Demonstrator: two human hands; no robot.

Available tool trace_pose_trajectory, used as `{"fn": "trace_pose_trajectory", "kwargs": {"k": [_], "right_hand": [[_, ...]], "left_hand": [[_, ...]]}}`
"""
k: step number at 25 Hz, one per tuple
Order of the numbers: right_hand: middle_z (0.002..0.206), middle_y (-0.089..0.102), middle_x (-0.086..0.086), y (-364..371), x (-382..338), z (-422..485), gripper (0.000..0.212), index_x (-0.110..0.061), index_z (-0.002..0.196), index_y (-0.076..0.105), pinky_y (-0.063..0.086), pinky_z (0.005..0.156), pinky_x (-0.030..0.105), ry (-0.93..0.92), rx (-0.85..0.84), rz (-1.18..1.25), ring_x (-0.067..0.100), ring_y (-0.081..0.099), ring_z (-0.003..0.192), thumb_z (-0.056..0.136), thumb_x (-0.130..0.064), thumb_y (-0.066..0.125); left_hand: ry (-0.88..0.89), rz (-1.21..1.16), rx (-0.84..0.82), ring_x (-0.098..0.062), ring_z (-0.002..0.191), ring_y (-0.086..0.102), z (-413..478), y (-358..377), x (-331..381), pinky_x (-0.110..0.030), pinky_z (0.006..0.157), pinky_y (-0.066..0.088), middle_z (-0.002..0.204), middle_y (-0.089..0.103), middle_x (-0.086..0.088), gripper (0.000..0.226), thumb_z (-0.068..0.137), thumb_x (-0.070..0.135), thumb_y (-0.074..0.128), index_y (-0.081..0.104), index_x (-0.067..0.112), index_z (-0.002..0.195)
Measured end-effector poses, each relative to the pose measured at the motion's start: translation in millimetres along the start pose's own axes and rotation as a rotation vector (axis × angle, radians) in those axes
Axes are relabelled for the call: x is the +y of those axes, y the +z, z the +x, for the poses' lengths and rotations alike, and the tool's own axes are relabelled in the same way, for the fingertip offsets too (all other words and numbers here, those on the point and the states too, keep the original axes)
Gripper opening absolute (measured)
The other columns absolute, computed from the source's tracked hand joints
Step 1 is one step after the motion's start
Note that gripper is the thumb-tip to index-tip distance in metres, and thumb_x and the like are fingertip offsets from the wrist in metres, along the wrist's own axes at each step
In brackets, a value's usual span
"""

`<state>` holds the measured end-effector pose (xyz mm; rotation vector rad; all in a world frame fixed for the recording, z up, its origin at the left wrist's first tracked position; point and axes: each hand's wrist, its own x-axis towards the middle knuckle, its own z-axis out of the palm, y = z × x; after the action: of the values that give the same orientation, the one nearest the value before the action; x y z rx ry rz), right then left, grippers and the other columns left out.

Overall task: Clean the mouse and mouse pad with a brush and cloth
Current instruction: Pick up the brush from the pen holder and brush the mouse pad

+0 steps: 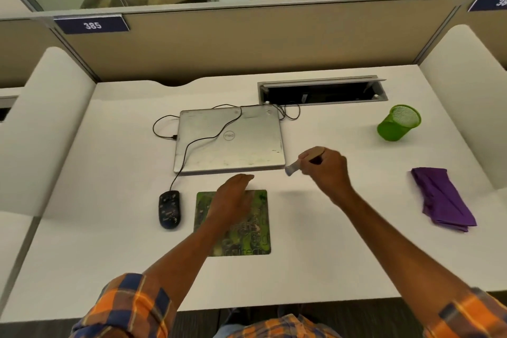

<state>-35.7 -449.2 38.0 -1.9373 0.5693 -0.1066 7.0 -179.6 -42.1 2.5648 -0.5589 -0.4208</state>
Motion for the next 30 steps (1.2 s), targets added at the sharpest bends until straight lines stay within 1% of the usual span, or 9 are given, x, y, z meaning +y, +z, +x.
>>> {"fn": "trace_pose_trajectory", "kwargs": {"k": [4,7,8,10,13,18,23,26,30], "right_hand": [[0.084,0.081,-0.008,71.0,5.0,-29.0,0.006,-0.022,0.082,0.083,0.064,0.073,0.034,0.027,-0.032,-0.027,0.013,0.077,0.075,0.081,-0.015,0.083],[0.082,0.08,-0.013,109.9,12.1,-43.6,0.008,-0.024,0.081,0.084,0.063,0.075,0.029,0.036,-0.018,-0.05,0.006,0.075,0.08,0.083,-0.016,0.082],[0.081,0.079,-0.016,119.9,14.0,-47.0,0.011,-0.025,0.08,0.083,0.061,0.073,0.025,0.038,-0.011,-0.054,0.003,0.074,0.08,0.082,-0.015,0.082],[0.079,0.078,-0.019,137.1,16.4,-52.4,0.013,-0.028,0.078,0.082,0.058,0.07,0.02,0.06,-0.002,-0.062,0.0,0.073,0.079,0.082,-0.015,0.081],[0.081,0.078,-0.015,156.3,18.3,-57.8,0.009,-0.026,0.083,0.083,0.06,0.074,0.025,0.115,0.009,-0.07,0.004,0.074,0.082,0.082,-0.017,0.08],[0.084,0.079,-0.011,149.5,25.7,-57.1,0.008,-0.024,0.086,0.083,0.061,0.074,0.027,0.163,0.077,-0.106,0.009,0.074,0.083,0.085,-0.016,0.08],[0.084,0.078,-0.01,135.0,29.6,-53.9,0.005,-0.02,0.086,0.082,0.051,0.063,0.016,0.195,0.162,-0.146,0.012,0.075,0.083,0.083,-0.017,0.083],[0.083,0.079,-0.013,153.3,15.7,-54.4,0.007,-0.024,0.086,0.084,0.06,0.069,0.023,0.177,0.128,-0.082,0.006,0.074,0.081,0.081,-0.02,0.083],[0.087,0.081,-0.003,159.5,14.8,-54.8,0.007,-0.017,0.09,0.084,0.066,0.08,0.037,0.205,0.119,-0.065,0.018,0.077,0.085,0.085,-0.013,0.08]], "left_hand": [[0.045,0.063,-0.046,-0.021,0.138,0.055,-13.2,-16.3,-35.5,-0.039,0.112,0.047,0.149,0.06,0.002,0.044,0.106,0.043,0.056,0.056,0.025,0.146],[0.128,0.159,-0.085,-0.022,0.113,0.063,-17.1,-22.0,-50.6,-0.038,0.09,0.053,0.12,0.066,0.002,0.03,0.104,0.045,0.055,0.065,0.022,0.122],[0.144,0.176,-0.094,-0.022,0.11,0.063,-18.0,-23.2,-54.6,-0.038,0.088,0.053,0.117,0.066,0.002,0.029,0.103,0.044,0.056,0.065,0.021,0.12],[0.171,0.186,-0.102,-0.022,0.115,0.063,-18.9,-24.4,-60.3,-0.038,0.094,0.054,0.124,0.068,0.0,0.031,0.102,0.04,0.058,0.067,0.021,0.125],[0.198,0.202,-0.126,-0.023,0.125,0.06,-18.8,-23.6,-65.9,-0.039,0.102,0.053,0.138,0.065,-0.001,0.037,0.099,0.034,0.063,0.068,0.019,0.133],[0.242,0.231,-0.159,-0.023,0.13,0.057,-13.6,-25.6,-71.1,-0.04,0.105,0.051,0.14,0.063,0.001,0.039,0.097,0.031,0.066,0.068,0.018,0.134],[0.277,0.268,-0.18,-0.022,0.127,0.058,-8.9,-29.4,-73.1,-0.04,0.102,0.053,0.136,0.065,0.001,0.038,0.097,0.03,0.065,0.068,0.017,0.133],[0.281,0.275,-0.175,-0.022,0.122,0.059,-7.7,-29.0,-73.4,-0.039,0.1,0.053,0.131,0.066,0.002,0.036,0.096,0.03,0.065,0.069,0.018,0.129],[0.299,0.281,-0.179,-0.023,0.121,0.06,-4.9,-29.3,-74.5,-0.039,0.1,0.052,0.129,0.067,0.001,0.035,0.096,0.03,0.064,0.07,0.017,0.128]]}}
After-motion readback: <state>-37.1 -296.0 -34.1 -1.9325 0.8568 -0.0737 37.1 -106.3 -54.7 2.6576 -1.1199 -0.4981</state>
